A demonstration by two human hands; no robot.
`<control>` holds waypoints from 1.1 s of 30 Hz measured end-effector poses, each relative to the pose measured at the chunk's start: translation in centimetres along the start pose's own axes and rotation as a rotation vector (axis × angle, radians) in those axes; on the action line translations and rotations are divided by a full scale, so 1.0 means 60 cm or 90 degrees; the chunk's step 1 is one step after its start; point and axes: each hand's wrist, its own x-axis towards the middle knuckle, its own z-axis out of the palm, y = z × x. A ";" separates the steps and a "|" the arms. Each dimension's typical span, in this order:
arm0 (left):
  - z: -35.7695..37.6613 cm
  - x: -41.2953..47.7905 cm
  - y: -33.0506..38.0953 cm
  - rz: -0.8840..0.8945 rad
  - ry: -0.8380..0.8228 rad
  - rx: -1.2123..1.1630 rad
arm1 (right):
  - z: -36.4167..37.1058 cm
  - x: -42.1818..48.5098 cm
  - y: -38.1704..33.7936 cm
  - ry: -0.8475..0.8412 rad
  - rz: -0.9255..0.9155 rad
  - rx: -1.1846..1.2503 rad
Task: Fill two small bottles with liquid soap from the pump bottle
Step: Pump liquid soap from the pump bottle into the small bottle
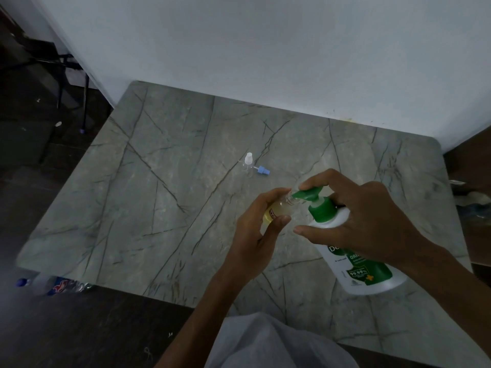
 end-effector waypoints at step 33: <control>-0.004 -0.014 -0.006 -0.008 0.010 -0.051 | 0.009 -0.016 -0.010 -0.018 -0.004 -0.009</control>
